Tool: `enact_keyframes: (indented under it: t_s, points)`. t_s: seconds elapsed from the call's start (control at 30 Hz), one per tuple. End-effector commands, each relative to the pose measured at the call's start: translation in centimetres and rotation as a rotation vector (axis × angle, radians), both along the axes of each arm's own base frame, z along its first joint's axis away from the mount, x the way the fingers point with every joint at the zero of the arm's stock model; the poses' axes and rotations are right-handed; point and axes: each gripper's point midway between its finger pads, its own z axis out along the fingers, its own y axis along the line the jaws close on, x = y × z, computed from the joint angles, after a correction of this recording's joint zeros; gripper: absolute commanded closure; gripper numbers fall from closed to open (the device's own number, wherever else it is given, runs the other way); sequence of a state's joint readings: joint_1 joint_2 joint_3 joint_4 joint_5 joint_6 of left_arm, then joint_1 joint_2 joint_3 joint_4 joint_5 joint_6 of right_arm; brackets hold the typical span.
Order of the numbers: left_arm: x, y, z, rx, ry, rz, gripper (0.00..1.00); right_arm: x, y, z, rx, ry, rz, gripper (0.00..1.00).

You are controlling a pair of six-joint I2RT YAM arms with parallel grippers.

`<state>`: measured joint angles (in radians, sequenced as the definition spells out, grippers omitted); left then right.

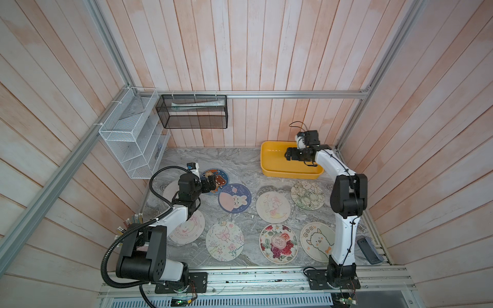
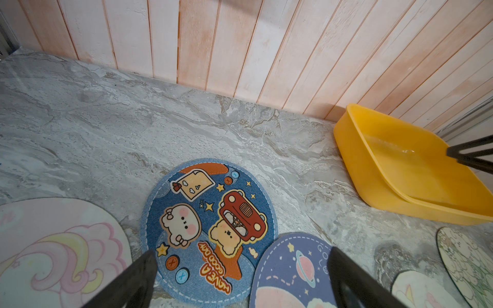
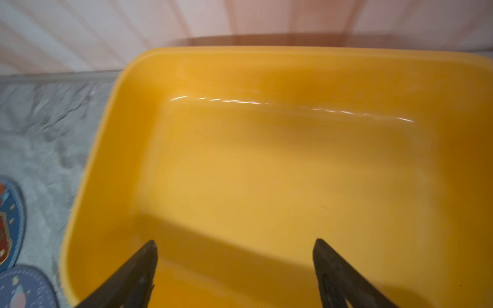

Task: Put the coasters into the storage box
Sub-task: Move the storage box to the center of the board.

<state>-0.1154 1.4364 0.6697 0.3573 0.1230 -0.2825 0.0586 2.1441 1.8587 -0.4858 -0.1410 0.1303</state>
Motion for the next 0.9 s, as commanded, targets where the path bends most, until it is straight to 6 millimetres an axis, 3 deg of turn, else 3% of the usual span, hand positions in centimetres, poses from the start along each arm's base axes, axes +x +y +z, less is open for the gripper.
enact_keyframes:
  t_s: [0.0, 0.1, 0.23, 0.5, 0.6, 0.87]
  points:
    - [0.6, -0.5, 0.6, -0.009, -0.014, -0.009, 0.0, -1.4, -6.0, -0.3, -0.073, 0.031, -0.139, 0.13]
    - [0.7, -0.5, 0.6, -0.01, -0.013, -0.01, 0.0, -1.8, -10.7, -1.0, -0.112, 0.046, -0.24, 0.16]
    - [0.7, -0.6, 0.7, -0.007, -0.015, -0.013, 0.0, -1.8, -13.2, -2.4, -0.093, 0.064, -0.272, 0.23]
    - [0.9, -0.6, 0.5, -0.005, -0.009, -0.012, 0.0, -0.4, -12.2, -4.8, -0.041, 0.083, -0.202, 0.45]
    - [0.9, -0.6, 0.4, -0.005, -0.008, -0.014, 0.0, -0.1, -11.9, -5.7, -0.021, 0.096, -0.189, 0.61]
    - [0.8, -0.6, 0.5, 0.006, -0.009, -0.014, 0.0, 0.2, -11.1, -6.5, -0.01, 0.094, -0.15, 0.74]
